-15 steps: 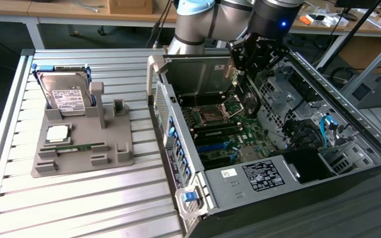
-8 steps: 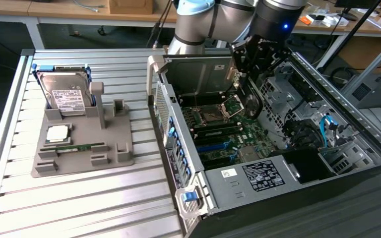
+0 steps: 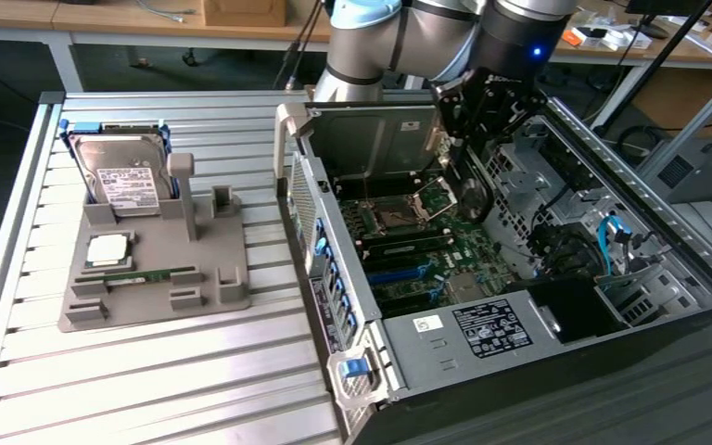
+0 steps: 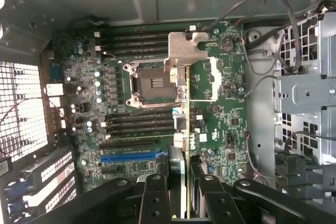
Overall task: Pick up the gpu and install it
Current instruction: 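Pick up the gpu and move the gpu toward the slot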
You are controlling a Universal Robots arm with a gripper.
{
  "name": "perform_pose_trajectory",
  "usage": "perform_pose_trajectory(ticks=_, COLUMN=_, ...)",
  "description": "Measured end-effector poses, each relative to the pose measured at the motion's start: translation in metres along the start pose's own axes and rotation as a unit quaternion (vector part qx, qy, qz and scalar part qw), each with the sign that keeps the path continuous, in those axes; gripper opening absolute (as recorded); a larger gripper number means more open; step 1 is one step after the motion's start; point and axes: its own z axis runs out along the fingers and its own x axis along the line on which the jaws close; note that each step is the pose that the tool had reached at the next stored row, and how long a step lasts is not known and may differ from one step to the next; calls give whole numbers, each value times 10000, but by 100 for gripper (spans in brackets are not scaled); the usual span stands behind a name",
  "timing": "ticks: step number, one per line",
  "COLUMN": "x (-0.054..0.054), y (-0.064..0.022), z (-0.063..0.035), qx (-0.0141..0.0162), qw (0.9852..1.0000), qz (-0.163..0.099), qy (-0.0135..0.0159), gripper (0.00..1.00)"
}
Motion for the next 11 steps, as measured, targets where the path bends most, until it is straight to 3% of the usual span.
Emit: perform_pose_trajectory(ticks=11, x=-67, y=4, z=13, qx=7, qw=10000, qz=-3, qy=0, gripper=27)
